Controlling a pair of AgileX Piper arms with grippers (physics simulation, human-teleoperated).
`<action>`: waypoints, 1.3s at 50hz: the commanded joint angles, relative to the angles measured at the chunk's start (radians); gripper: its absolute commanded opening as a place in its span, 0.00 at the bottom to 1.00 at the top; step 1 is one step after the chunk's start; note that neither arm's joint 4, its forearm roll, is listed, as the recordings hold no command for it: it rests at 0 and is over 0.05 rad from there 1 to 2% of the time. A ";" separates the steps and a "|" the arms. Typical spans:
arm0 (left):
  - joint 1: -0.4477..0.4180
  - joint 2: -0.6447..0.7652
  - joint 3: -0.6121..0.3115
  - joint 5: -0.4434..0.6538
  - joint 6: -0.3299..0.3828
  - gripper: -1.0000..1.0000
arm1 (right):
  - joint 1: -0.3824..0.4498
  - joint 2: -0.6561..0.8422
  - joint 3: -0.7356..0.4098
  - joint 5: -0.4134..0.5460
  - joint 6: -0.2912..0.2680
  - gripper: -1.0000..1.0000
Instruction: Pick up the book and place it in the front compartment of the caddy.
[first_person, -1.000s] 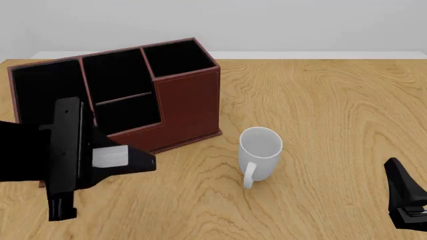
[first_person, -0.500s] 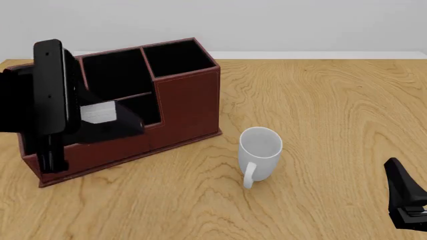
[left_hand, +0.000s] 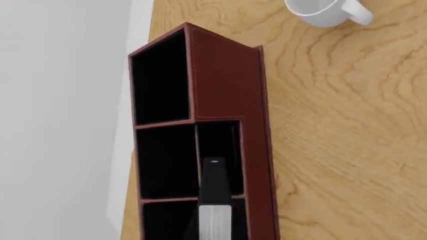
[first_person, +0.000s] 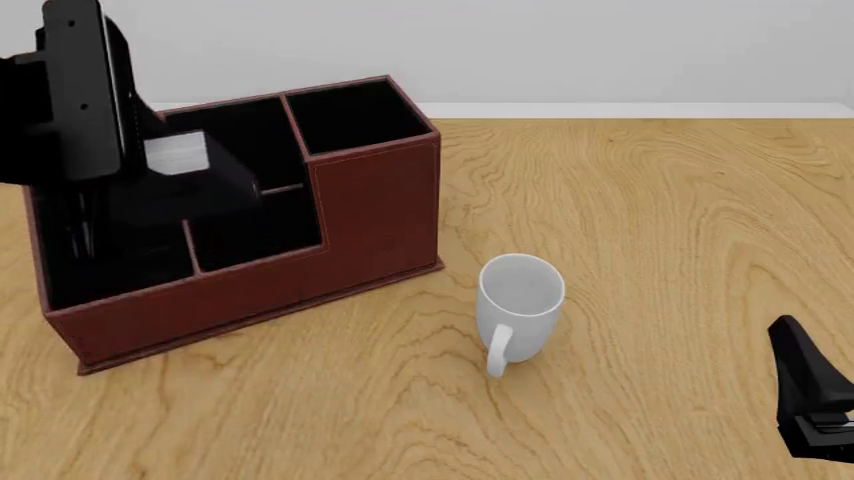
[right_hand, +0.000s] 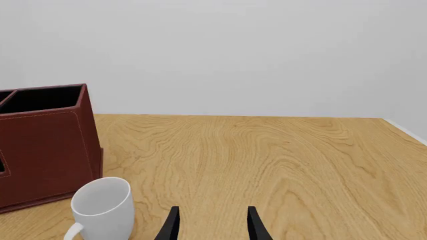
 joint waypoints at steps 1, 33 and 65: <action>0.044 0.038 -0.066 -0.014 0.052 0.00 | 0.000 0.000 0.000 0.000 0.000 1.00; 0.075 0.194 -0.178 -0.105 0.054 0.00 | 0.000 0.000 0.000 0.000 0.000 1.00; 0.129 0.295 -0.125 -0.234 0.094 0.00 | 0.000 0.000 0.000 0.000 0.000 1.00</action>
